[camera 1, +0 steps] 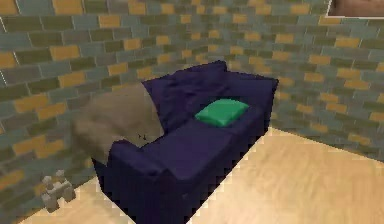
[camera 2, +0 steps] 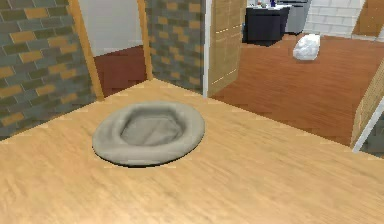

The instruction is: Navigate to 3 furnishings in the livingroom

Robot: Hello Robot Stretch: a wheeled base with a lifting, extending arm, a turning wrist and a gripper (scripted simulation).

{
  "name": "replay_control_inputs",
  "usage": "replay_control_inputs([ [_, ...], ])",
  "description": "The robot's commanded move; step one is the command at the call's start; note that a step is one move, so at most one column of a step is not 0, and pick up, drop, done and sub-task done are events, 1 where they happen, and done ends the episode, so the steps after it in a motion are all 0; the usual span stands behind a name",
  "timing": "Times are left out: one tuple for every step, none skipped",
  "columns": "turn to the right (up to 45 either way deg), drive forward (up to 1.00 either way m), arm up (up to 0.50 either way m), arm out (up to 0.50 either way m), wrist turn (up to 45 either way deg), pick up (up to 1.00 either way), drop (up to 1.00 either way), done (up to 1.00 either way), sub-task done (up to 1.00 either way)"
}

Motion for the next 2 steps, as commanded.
replay_control_inputs([
  [-45.0, 0.00, 0.00, 0.00, 0.0, 0.00, 0.00, 0.00, 0.00],
  [-24.0, 0.00, 0.00, 0.00, 0.0, 0.00, 0.00, 0.00, 0.00],
])
